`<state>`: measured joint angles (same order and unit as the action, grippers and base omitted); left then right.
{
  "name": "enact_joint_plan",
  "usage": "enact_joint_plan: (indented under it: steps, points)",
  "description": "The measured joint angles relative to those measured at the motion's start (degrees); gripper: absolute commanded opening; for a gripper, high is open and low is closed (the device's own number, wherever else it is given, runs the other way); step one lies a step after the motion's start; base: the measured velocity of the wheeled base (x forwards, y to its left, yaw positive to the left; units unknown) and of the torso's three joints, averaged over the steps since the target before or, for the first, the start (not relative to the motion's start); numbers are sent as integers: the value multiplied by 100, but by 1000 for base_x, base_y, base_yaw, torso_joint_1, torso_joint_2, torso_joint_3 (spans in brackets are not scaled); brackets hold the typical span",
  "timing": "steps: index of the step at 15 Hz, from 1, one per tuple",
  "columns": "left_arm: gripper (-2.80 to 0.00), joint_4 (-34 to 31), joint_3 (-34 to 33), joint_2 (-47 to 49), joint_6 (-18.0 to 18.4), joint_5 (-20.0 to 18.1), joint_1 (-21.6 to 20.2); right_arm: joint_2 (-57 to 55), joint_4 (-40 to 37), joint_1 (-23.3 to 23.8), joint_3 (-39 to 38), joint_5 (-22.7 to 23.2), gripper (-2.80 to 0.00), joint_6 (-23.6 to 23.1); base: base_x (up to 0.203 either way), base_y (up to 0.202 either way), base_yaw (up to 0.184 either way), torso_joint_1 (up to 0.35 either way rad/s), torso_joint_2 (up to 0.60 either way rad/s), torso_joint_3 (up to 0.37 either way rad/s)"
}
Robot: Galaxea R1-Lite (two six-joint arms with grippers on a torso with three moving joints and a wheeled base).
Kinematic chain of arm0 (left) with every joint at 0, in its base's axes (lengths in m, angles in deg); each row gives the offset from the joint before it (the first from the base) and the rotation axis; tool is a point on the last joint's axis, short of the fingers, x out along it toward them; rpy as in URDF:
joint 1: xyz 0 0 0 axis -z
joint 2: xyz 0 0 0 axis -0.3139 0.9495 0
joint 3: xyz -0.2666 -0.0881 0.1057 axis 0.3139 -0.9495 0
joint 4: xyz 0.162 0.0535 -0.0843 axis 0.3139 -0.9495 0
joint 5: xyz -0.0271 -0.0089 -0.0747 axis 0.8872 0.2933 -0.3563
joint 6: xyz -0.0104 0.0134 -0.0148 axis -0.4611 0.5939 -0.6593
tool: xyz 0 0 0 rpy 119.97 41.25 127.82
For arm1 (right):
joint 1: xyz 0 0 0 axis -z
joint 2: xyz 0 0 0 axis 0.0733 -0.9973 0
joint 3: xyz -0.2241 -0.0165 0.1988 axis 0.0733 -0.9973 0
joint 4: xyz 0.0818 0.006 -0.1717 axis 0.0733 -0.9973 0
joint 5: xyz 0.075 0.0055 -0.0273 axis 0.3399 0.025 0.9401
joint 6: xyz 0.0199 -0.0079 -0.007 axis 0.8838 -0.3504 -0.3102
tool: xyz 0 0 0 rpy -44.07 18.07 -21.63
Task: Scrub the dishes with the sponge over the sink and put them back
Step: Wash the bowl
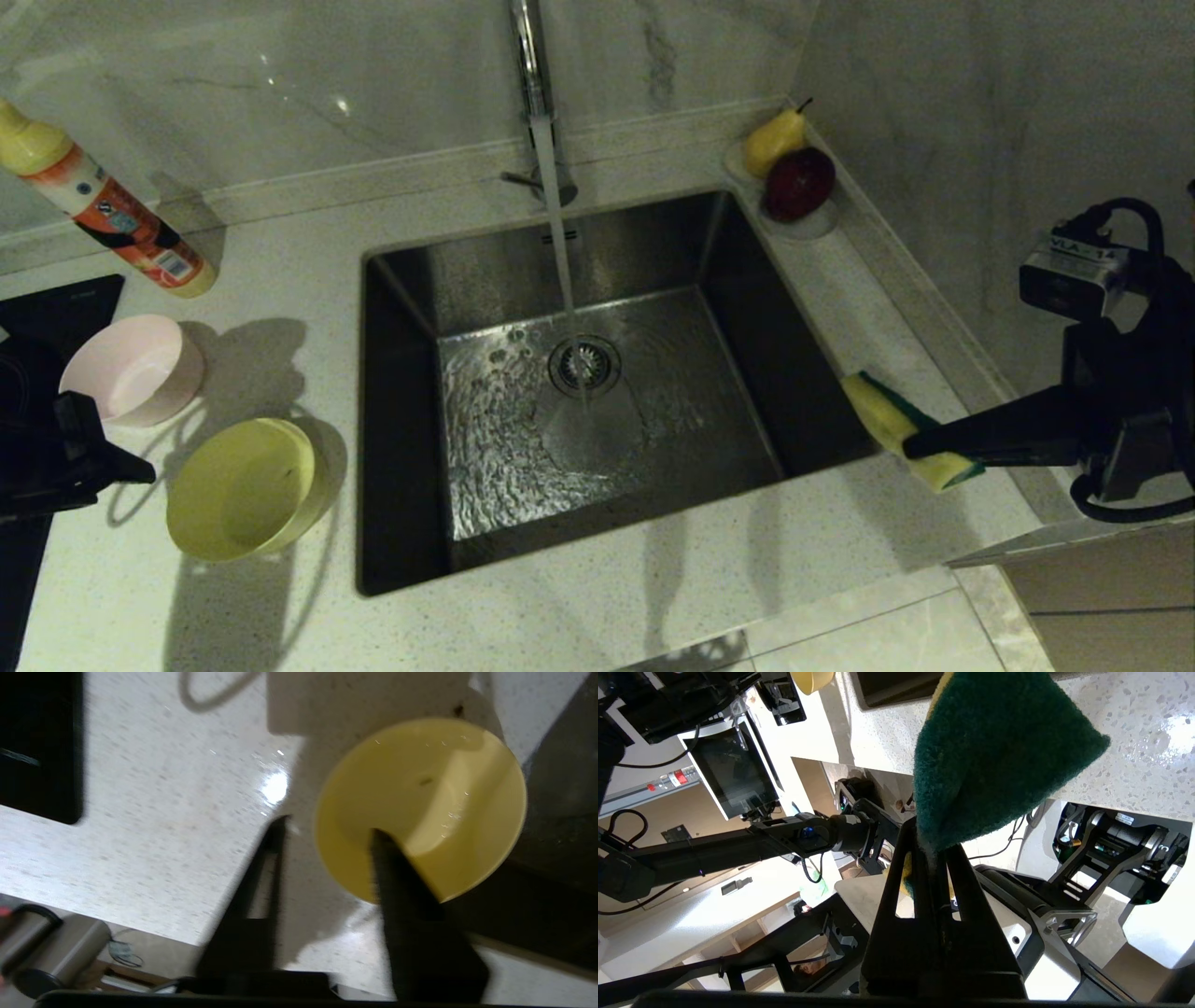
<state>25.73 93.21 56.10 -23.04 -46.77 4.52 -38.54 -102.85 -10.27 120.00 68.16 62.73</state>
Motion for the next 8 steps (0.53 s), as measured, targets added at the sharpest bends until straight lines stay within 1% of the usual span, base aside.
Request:
enact_joint_plan:
  steps: [8]
  points:
    - [0, 28, -385, 364, -305, 1, 107, 39, -5, 64, -69, -1, -280, -16, 0, 0, 0, 0, 0, 0]
